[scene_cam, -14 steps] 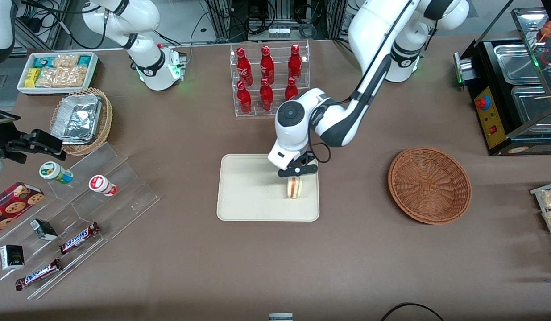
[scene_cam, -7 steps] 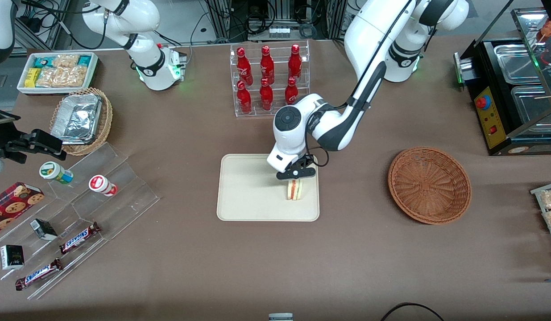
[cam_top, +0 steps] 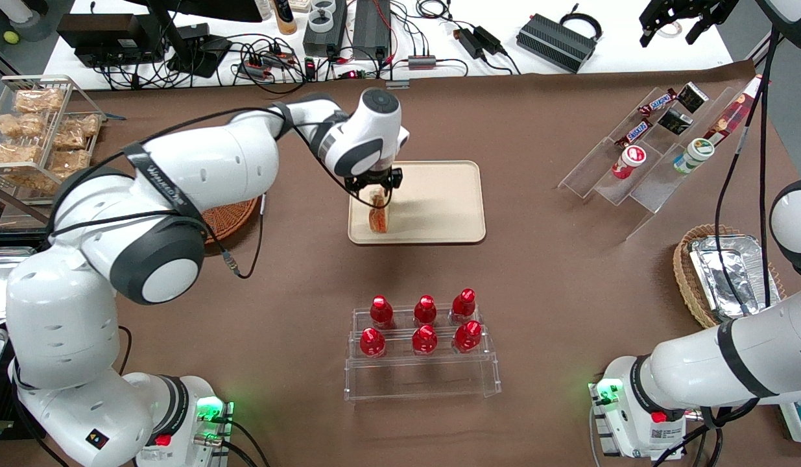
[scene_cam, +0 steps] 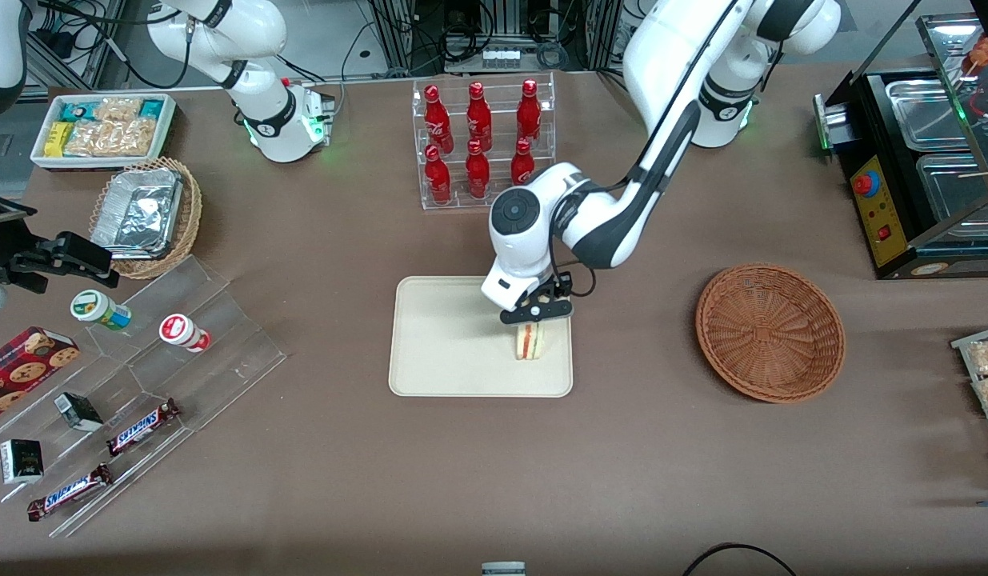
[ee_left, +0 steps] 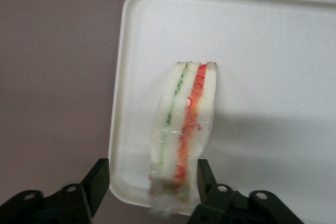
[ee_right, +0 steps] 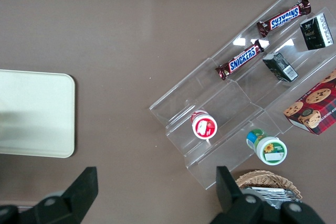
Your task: Place sandwich from basket to tray
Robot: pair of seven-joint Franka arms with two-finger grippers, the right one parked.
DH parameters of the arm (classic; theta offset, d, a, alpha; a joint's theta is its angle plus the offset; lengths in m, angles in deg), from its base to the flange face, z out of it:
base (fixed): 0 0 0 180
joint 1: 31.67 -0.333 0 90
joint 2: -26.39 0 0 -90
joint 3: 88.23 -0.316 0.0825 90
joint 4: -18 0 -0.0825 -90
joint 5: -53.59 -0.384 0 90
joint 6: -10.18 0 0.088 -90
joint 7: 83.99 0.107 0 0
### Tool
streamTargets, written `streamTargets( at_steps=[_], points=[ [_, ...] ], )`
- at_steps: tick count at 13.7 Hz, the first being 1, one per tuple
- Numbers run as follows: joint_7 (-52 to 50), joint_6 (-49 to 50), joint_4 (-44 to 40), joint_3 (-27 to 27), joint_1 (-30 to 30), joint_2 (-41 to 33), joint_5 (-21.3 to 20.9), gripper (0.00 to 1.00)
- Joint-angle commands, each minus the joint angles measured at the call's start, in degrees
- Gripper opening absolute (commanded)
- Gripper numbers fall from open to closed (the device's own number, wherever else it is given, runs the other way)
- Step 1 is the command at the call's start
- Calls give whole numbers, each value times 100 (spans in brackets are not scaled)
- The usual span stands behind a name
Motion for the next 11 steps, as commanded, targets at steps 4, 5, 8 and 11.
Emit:
streamTargets(
  at_steps=[4,5,8,11],
  points=[
    [-105,1799,128,-76,-396,-1802,20,100],
    [-44,1976,198,-76,-545,-2048,55,100],
    [667,2783,365,-85,-1247,-2699,151,100],
    [1973,2873,848,-85,-2205,-3490,414,100]
  ],
)
